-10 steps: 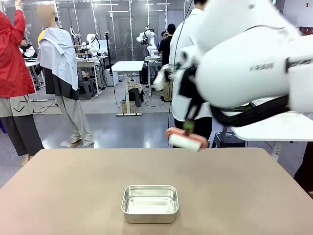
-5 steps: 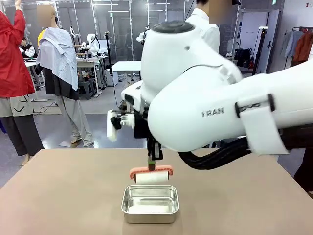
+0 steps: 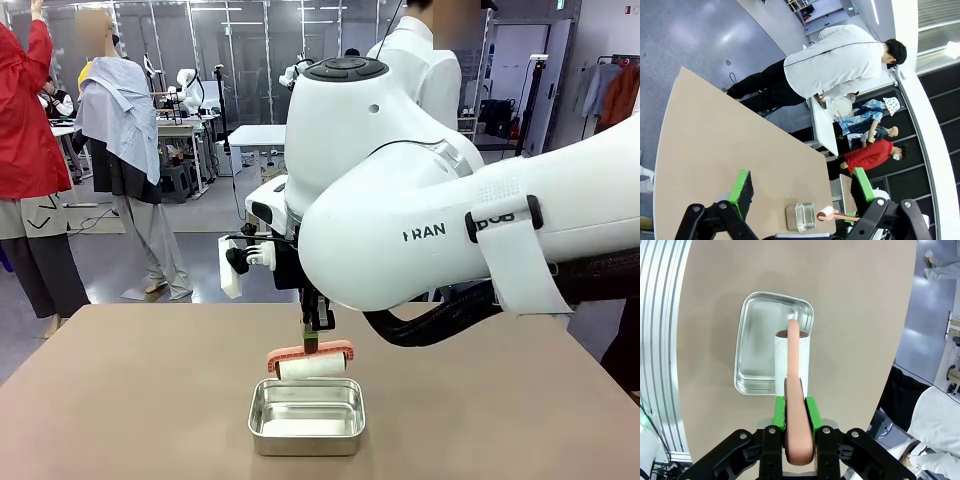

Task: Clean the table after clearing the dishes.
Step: Place the Lint Roller back on top of the Airtight Container.

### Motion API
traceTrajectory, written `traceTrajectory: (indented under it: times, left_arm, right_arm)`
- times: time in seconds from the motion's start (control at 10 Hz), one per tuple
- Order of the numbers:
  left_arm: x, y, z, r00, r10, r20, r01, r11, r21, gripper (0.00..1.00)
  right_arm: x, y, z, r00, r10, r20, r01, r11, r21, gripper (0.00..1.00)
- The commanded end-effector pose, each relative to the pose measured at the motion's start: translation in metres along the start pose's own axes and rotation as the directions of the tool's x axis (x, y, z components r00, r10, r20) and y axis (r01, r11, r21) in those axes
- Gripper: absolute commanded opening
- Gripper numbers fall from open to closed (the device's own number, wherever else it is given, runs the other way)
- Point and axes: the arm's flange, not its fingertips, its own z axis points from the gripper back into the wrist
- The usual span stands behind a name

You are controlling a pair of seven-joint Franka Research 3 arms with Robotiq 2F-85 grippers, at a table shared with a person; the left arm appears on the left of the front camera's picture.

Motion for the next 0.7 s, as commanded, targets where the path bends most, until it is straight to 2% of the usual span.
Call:
traceTrajectory:
  times: [0.0,0.1,0.2,0.4,0.6]
  left_arm:
    - [0.003,-0.003,0.003,1.000,-0.004,-0.004,0.004,1.000,-0.010,1.00]
    - [0.003,-0.003,0.003,1.000,-0.004,-0.004,0.004,1.000,-0.010,1.00]
    - [0.003,-0.003,0.003,1.000,-0.004,-0.004,0.004,1.000,-0.010,1.00]
    - [0.003,-0.003,0.003,1.000,-0.004,-0.004,0.004,1.000,-0.010,1.00]
    - [0.003,-0.003,0.003,1.000,-0.004,-0.004,0.004,1.000,-0.010,1.00]
  right_arm:
    - [0.000,0.000,0.000,1.000,0.000,0.000,0.000,1.000,0.000,0.21]
    - [-0.001,-0.008,-0.009,1.000,-0.024,-0.013,0.025,0.997,0.077,0.21]
    - [0.001,-0.019,-0.021,1.000,0.004,0.015,-0.006,0.991,0.135,0.21]
    - [0.001,-0.037,-0.046,0.999,-0.040,-0.003,0.040,0.974,0.222,0.21]
    - [0.002,-0.047,-0.068,0.998,-0.053,0.020,0.046,0.960,0.276,0.21]
